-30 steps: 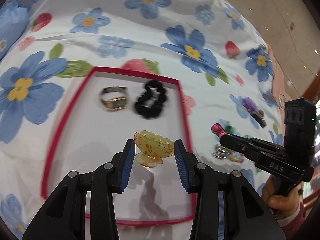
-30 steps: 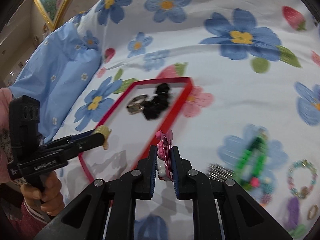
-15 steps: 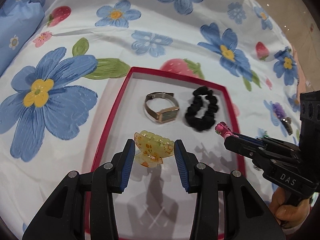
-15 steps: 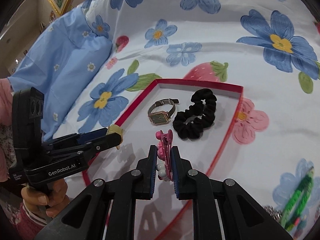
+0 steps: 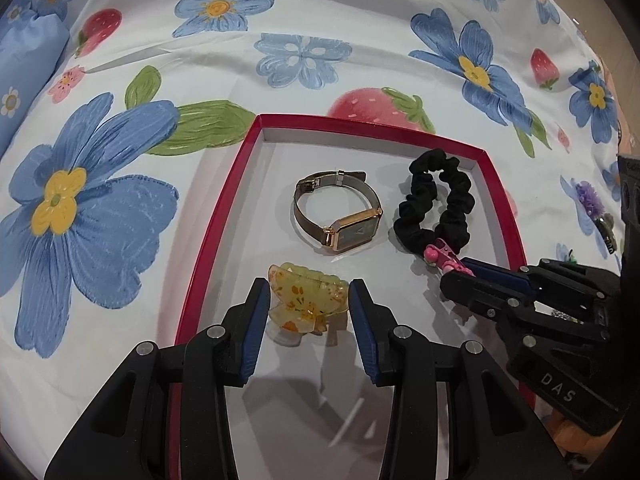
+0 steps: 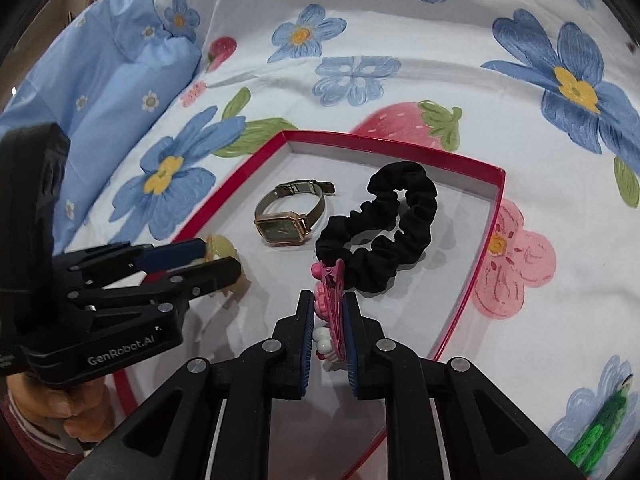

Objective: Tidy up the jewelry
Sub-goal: 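Carry the pink clip and yellow claw clip with both tools into the tray, then open both tools to release the clips in the tray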

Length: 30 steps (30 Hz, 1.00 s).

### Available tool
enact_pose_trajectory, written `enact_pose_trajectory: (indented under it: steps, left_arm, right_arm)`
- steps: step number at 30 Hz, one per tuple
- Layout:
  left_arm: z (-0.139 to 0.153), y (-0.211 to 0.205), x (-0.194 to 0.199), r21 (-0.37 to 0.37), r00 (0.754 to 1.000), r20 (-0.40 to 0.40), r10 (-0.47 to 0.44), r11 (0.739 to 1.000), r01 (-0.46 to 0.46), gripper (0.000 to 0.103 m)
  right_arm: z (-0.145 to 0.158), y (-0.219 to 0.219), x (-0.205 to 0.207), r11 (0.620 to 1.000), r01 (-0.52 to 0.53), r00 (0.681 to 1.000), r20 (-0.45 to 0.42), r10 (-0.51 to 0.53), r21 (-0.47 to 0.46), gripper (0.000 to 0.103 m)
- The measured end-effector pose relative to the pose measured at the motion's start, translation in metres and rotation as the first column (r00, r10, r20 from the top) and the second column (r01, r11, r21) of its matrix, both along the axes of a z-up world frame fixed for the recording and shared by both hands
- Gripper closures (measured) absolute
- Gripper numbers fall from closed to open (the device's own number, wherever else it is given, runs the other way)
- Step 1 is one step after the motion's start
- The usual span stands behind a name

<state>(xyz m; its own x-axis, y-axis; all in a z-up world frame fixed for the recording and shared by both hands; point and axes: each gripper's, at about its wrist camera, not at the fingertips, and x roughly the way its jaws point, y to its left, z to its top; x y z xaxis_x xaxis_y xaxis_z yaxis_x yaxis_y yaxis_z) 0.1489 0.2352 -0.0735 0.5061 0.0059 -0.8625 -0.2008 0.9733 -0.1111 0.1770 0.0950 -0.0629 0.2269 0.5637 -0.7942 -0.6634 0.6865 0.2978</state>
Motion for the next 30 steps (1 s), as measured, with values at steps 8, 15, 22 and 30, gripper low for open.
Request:
enact_pose_trajectory:
  steps: [8, 15, 22, 30]
  left_arm:
    - [-0.009, -0.003, 0.003, 0.004, 1.0, -0.029, -0.006, 1.0, 0.006, 0.065]
    - [-0.01, -0.001, 0.003, 0.0, 0.999, -0.034, 0.0, 1.0, 0.0, 0.064]
    - [-0.005, 0.002, -0.002, -0.009, 0.999, -0.027, 0.02, 1.0, -0.021, 0.052]
    - [0.015, 0.006, -0.031, -0.089, 0.995, 0.035, 0.088, 0.992, -0.085, 0.045]
  right_arm:
    - [-0.002, 0.006, 0.0, 0.999, -0.023, 1.0, 0.019, 0.023, -0.029, 0.088]
    - [-0.002, 0.006, 0.002, 0.999, -0.035, 0.999, 0.005, 0.035, -0.016, 0.087]
    - [0.001, 0.003, 0.002, 0.999, -0.033, 0.999, -0.008, 0.033, 0.007, 0.076]
    - [0.026, -0.027, -0.008, 0.995, 0.011, 1.0, -0.004, -0.011, 0.102, 0.072]
